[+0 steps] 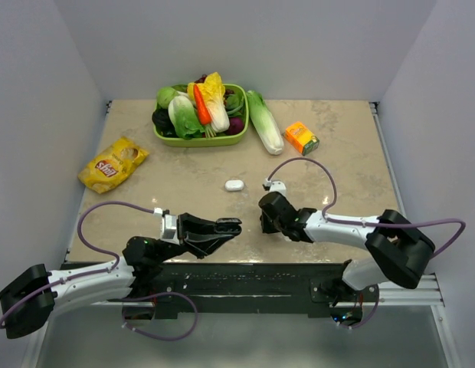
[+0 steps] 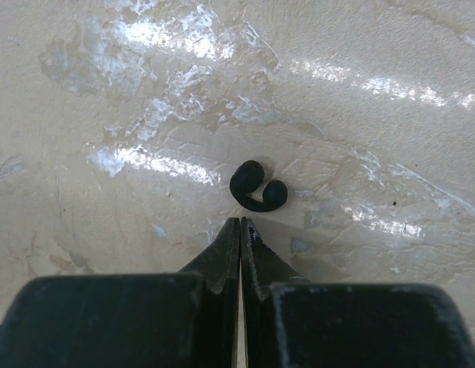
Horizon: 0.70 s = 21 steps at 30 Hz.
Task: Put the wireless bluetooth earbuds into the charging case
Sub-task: Adjust the earbud at the center of the board, then pick up the earbud from the center of the board.
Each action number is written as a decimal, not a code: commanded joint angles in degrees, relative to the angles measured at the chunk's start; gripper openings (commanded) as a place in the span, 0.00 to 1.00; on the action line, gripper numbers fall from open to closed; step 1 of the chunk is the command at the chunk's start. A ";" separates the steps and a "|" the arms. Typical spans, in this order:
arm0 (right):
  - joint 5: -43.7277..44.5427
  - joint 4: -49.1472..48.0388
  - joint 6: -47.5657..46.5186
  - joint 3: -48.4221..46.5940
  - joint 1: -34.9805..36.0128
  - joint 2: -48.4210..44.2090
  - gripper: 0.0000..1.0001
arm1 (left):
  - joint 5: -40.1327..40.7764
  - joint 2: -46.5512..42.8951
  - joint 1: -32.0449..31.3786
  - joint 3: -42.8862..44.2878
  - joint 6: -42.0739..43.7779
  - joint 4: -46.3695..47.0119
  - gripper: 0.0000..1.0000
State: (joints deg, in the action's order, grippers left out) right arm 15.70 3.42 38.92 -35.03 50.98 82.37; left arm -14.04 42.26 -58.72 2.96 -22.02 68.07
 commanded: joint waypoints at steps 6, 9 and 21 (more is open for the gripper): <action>-0.85 5.36 -11.05 -4.61 0.00 -9.50 0.35 | 1.21 0.19 -0.52 -9.82 -0.13 4.61 0.00; -2.52 6.59 -14.74 -6.36 0.08 -7.58 0.43 | 1.30 0.10 -0.52 -9.90 -0.13 4.61 0.00; -6.30 7.30 -18.88 -8.66 0.08 0.77 0.45 | 1.56 -2.18 -0.52 -10.17 -0.22 2.33 0.00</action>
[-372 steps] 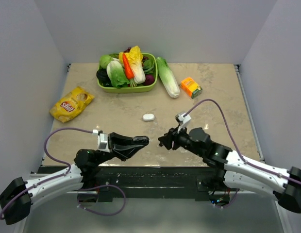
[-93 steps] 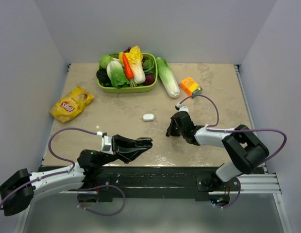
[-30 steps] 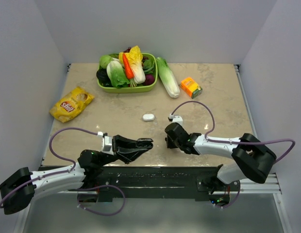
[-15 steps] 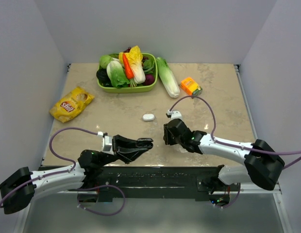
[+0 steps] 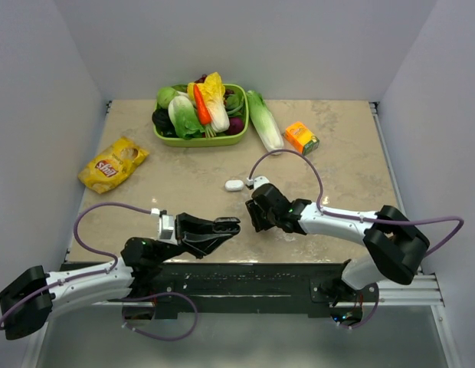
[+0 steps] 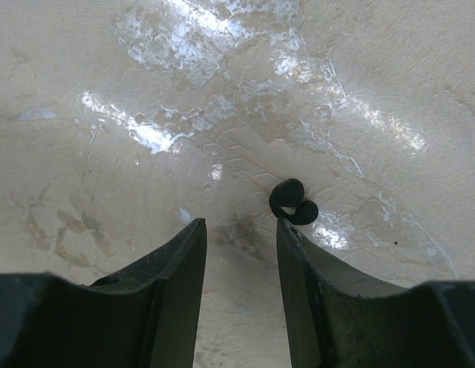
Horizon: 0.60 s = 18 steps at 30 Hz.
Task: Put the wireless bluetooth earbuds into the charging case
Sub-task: Pick up the earbud from the center of the board.
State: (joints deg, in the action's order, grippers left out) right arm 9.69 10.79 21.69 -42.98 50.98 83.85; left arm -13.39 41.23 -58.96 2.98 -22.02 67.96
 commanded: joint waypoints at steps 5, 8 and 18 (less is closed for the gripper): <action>0.24 0.11 -1.39 -1.22 0.08 0.08 0.45 | 0.73 -0.45 -0.19 -10.02 -0.13 2.79 0.00; 0.76 0.55 -1.30 -2.10 0.00 2.01 0.45 | 0.56 -0.19 -0.28 -9.84 -0.13 3.05 0.00; 2.70 -0.33 0.02 -2.19 -0.88 3.51 0.46 | 0.56 -0.63 -0.28 -10.02 -0.22 2.96 0.00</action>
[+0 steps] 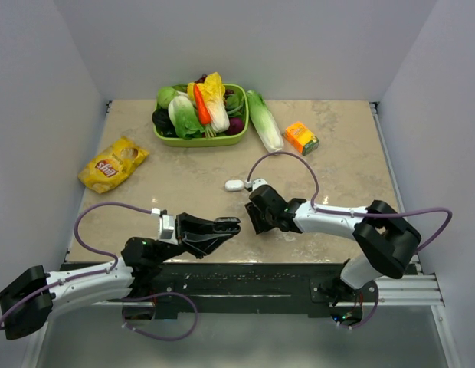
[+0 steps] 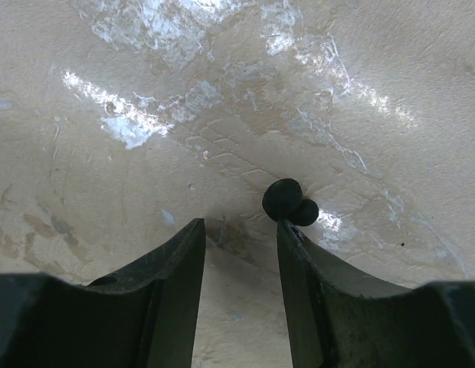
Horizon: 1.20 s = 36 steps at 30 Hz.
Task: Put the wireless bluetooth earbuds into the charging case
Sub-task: Pick up the earbud from the center of the board.
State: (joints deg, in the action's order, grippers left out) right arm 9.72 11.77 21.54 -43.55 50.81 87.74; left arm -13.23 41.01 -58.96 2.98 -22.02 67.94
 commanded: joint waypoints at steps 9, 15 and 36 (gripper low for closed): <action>4.61 -1.93 -0.18 -2.41 -1.59 0.05 0.48 | 0.49 0.64 -0.28 -10.10 -0.13 4.13 0.00; 6.37 -2.63 0.17 -2.50 -1.76 -2.05 0.48 | 0.58 0.29 -0.28 -10.54 -0.21 4.04 0.00; 9.62 2.91 8.59 0.57 -1.76 -7.86 0.00 | 0.67 2.05 -0.28 -10.98 -0.30 6.50 0.00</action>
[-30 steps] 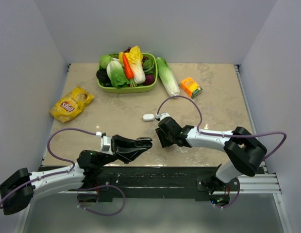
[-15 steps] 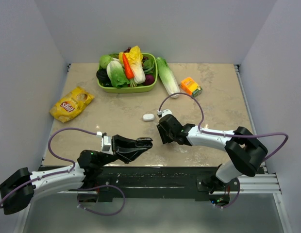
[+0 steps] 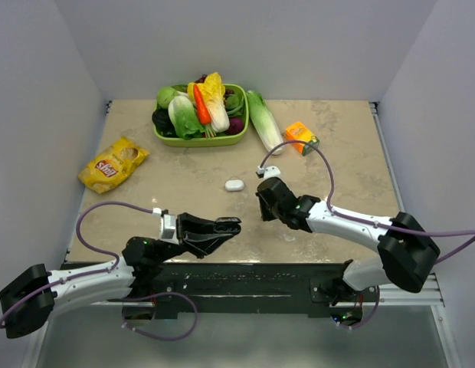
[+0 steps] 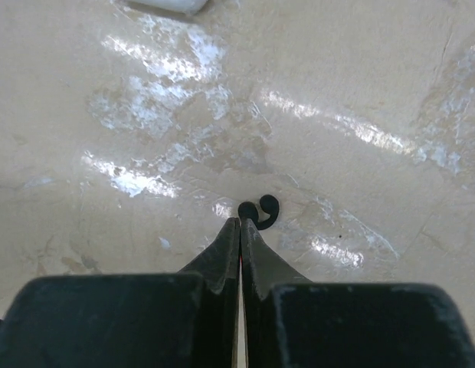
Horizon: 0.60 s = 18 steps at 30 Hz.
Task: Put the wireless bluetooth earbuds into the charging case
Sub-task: Pick up the earbud from the center of the board.
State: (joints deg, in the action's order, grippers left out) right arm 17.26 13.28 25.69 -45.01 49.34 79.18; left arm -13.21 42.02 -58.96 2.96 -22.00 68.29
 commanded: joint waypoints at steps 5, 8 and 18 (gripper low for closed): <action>-1.43 -1.58 7.26 4.40 -0.56 3.61 0.00 | -0.23 1.93 -0.28 -11.13 -0.94 7.73 0.00; -1.87 -2.81 7.97 5.20 -0.56 4.93 0.00 | -0.15 1.14 -0.28 -11.31 -0.94 7.04 0.00; -2.05 -5.28 7.35 4.67 -1.70 9.33 0.00 | 0.38 -0.71 -0.28 -11.31 -0.50 5.27 0.00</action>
State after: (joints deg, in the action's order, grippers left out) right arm 15.31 8.84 32.38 -40.12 48.42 86.11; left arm -13.23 41.69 -58.96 2.96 -22.15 70.30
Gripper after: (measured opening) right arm 0.007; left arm 0.344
